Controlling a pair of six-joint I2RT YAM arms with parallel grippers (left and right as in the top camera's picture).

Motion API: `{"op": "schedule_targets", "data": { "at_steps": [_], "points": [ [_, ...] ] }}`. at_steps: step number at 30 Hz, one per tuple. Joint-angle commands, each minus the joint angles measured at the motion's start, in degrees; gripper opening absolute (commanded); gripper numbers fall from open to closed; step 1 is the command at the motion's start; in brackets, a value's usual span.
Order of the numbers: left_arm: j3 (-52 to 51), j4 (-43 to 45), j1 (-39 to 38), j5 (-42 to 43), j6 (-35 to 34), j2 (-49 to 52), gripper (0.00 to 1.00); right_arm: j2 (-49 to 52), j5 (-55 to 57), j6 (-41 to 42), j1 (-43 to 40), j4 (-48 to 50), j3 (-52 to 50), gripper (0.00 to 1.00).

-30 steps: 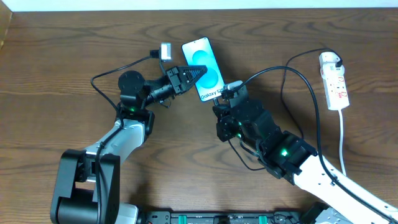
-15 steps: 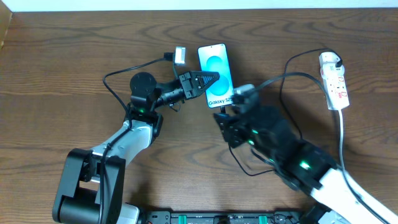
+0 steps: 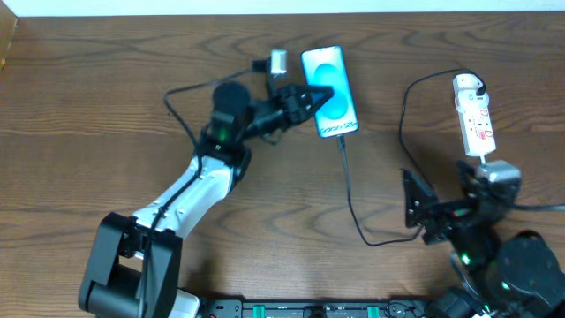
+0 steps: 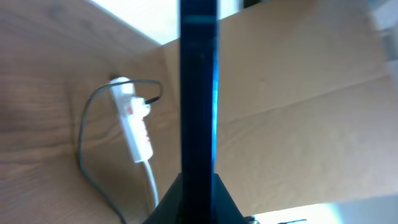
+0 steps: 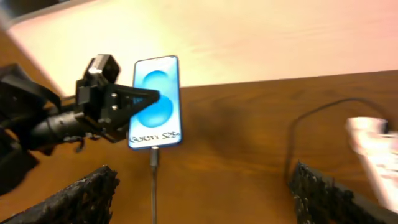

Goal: Plug charger to phone and switch on socket
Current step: 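Lower the plugged phone onto the table with the left gripper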

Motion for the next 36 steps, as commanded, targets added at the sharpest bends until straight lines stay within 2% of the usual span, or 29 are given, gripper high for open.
{"op": "schedule_targets", "data": {
  "at_steps": [1, 4, 8, 13, 17, 21, 36],
  "points": [
    [9.8, -13.5, -2.4, -5.3, 13.6, -0.6, 0.07, -1.1, 5.6, -0.1, -0.2, -2.0, 0.7, 0.88],
    [17.0, -27.4, -3.7, -6.8, 22.2, 0.7, 0.07, -0.7, 5.6, 0.0, -0.2, -3.1, 0.7, 0.89],
    [23.1, -37.9, -4.0, -5.1, 27.4, 4.6, 0.07, 0.3, 5.6, 0.2, -0.2, -3.0, 0.7, 0.89],
    [25.4, -38.2, -3.9, 3.0, 29.5, 13.4, 0.07, 2.2, 5.6, 0.2, -0.2, -2.9, 0.7, 0.89],
    [25.4, -38.1, -3.8, 5.4, 29.1, 20.5, 0.07, 3.6, 5.6, 0.2, -0.2, -3.3, 0.7, 0.89],
    [25.3, -38.0, -3.8, 5.3, 25.0, 25.4, 0.07, 5.0, 5.6, 0.2, -0.2, -3.7, 0.7, 0.90],
    [24.7, -39.8, -4.0, -2.2, 24.8, 28.5, 0.08, 11.6, 5.6, 3.6, -0.2, -3.1, 0.7, 0.93]
  ]
}}
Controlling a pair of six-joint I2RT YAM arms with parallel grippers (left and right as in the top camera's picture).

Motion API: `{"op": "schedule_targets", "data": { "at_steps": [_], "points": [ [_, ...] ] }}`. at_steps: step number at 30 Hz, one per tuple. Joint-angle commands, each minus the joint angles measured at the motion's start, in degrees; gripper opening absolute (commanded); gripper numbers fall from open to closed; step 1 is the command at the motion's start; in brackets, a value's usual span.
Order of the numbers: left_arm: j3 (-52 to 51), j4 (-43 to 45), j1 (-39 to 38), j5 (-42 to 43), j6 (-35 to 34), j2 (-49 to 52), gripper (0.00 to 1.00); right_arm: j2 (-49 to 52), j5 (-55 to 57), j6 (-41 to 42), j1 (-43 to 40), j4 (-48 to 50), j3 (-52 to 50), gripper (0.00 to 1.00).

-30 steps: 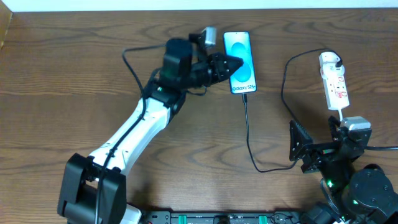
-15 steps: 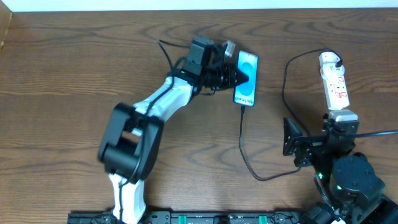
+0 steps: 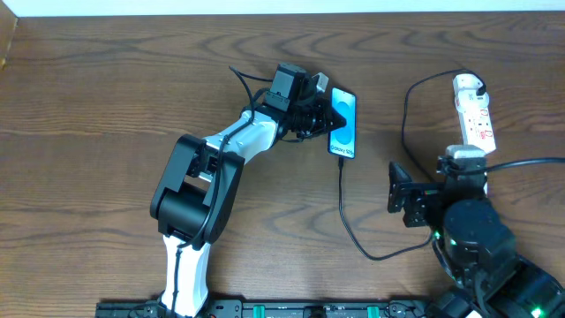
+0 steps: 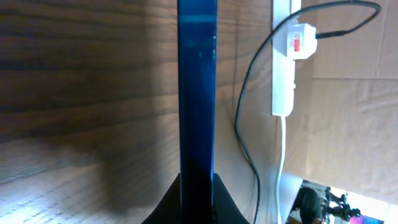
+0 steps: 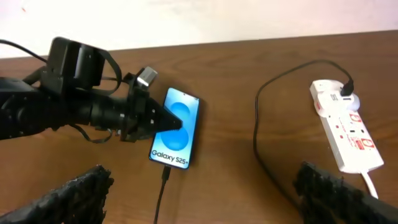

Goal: Plug charger to phone and switch on socket
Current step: 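Lower the plugged phone onto the table with the left gripper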

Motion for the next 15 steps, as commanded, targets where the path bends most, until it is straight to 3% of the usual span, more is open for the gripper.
{"op": "schedule_targets", "data": {
  "at_steps": [1, 10, 15],
  "points": [
    [0.1, 0.0, 0.0, -0.5, -0.1, -0.5, 0.08, 1.7, 0.8, 1.4, -0.2, 0.5, 0.7, 0.93],
    [0.1, -6.3, -0.3, -11.1, 0.0, -0.5, 0.07, 8.3, -1.1, 2.3, -0.2, 7.5, 0.7, 0.99],
    [-0.7, -6.6, -0.4, -10.6, 3.1, -0.4, 0.08, 11.4, -4.5, 2.3, -0.2, 10.5, 0.7, 0.99]
  ]
}}
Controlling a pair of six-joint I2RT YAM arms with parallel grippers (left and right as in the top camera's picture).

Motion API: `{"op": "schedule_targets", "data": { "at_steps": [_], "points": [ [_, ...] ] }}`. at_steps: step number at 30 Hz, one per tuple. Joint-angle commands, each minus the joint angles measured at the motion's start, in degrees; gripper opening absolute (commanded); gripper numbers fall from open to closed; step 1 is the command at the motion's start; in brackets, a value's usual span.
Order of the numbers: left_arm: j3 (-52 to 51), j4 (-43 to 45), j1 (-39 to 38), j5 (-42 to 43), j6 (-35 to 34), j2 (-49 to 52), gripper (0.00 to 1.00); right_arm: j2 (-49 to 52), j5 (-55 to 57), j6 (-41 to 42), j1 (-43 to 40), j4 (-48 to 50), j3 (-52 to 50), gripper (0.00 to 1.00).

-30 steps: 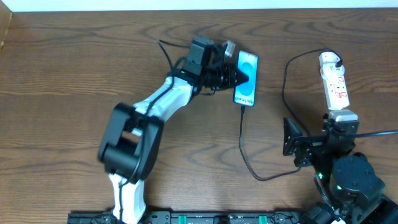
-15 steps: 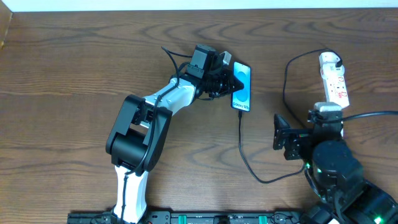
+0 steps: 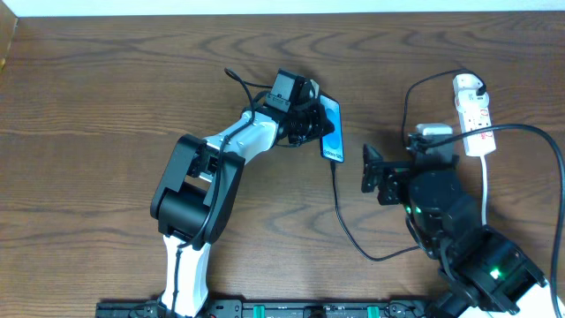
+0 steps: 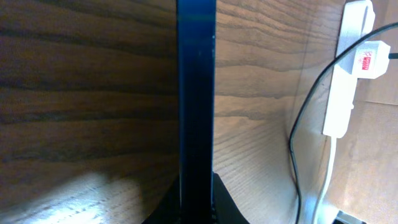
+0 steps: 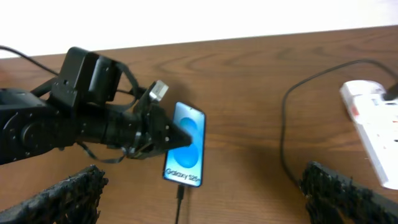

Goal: Plug charger to phone and switch on socket
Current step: 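Lower the plugged phone onto the table with the left gripper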

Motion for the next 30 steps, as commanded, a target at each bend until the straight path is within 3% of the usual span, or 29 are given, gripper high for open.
{"op": "schedule_targets", "data": {
  "at_steps": [1, 28, 30],
  "points": [
    [-0.4, 0.1, -0.2, -0.9, 2.7, -0.4, 0.07, 1.7, -2.8, 0.9, -0.2, 1.2, 0.6, 0.99],
    [-0.6, 0.0, -0.4, -0.3, 4.0, 2.7, 0.08, 5.0, -5.9, 1.5, -0.2, 1.5, 0.6, 0.99],
    [-0.7, -0.4, -0.4, -0.7, 4.0, 2.7, 0.14, 5.0, -5.9, 1.5, -0.2, 1.5, 0.6, 0.99]
  ]
}}
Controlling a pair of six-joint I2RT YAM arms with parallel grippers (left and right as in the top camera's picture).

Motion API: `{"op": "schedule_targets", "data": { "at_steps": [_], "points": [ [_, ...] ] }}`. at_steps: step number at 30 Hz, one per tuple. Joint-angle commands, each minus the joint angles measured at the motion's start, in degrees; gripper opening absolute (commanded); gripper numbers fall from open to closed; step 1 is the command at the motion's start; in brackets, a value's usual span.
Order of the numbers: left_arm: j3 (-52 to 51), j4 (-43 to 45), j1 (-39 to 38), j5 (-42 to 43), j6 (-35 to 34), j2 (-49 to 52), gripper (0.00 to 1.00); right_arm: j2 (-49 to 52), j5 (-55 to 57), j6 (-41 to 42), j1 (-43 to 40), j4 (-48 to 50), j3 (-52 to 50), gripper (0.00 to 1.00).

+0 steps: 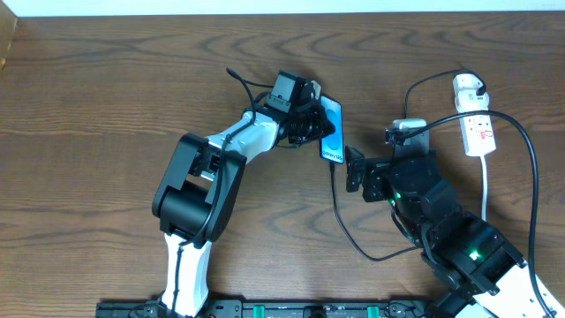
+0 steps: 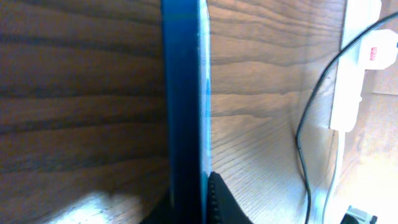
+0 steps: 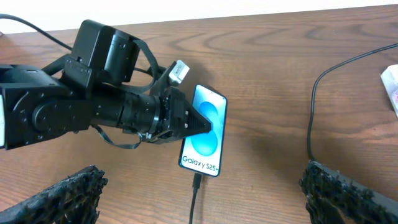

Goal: Plug charger to phone and switch on socket
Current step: 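Lower the plugged phone onto the table with the left gripper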

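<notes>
The phone (image 1: 332, 129) has a lit blue screen reading Galaxy S25+ (image 3: 206, 129) and is held a little tilted at the table's far middle. My left gripper (image 1: 314, 124) is shut on its left side; the left wrist view shows the phone edge-on (image 2: 183, 93) between the fingers (image 2: 219, 198). A black charger cable (image 1: 346, 221) sits in the phone's bottom port (image 3: 196, 182) and loops round to the white socket strip (image 1: 473, 117) at the far right. My right gripper (image 1: 355, 171) hangs open just right of the phone's lower end, fingers (image 3: 62, 196) wide apart.
The cable's slack lies in a loop on the wood near the front (image 1: 380, 256). The strip's own white lead (image 1: 485, 190) runs down the right side. The strip also shows in the left wrist view (image 2: 348, 74). A pale wall borders the table's far edge.
My right gripper has moved left and now sits closer to the phone's lower end. The phone, still in the left gripper, has tilted slightly and otherwise stayed put.
At first my left gripper held the phone with the cable hanging from it, and the right arm was at the front right. Then the left arm had a different pose, with the phone lower. The right gripper has since stood further left each time, always open.
</notes>
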Motion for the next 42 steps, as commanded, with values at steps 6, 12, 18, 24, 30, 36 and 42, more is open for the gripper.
{"op": "schedule_targets", "data": {
  "at_steps": [6, 12, 18, 24, 30, 36, 42],
  "points": [
    [-0.6, -3.8, -0.3, -4.2, 1.4, 1.8, 0.17, 0.0, -0.7, 0.6, -0.2, -0.2, 0.6, 0.99],
    [-0.6, -5.4, -0.3, -4.3, 1.4, 1.8, 0.27, 0.0, -0.7, 0.6, -0.2, -0.5, 0.6, 0.99],
    [-0.6, -6.4, -0.3, -6.7, 1.4, 1.8, 0.38, 0.0, -0.7, 0.6, -0.2, -0.5, 0.6, 0.99],
    [-0.6, -6.6, -0.3, -6.8, 1.4, 1.8, 0.52, 0.0, -0.7, 0.6, -0.2, -0.5, 0.6, 0.99],
    [-0.6, -6.6, -0.3, -7.3, 1.4, 1.8, 0.56, 0.0, -0.7, 0.6, -0.2, -0.5, 0.6, 0.99],
    [-0.6, -10.3, -0.3, -14.1, 1.4, 1.8, 0.68, 0.0, -0.7, 0.6, -0.2, -0.5, 0.6, 0.99],
    [-0.6, -11.7, -0.3, -14.3, 1.4, 1.8, 0.69, 0.0, -0.7, 0.6, -0.2, -0.5, 0.6, 0.99]
  ]
}}
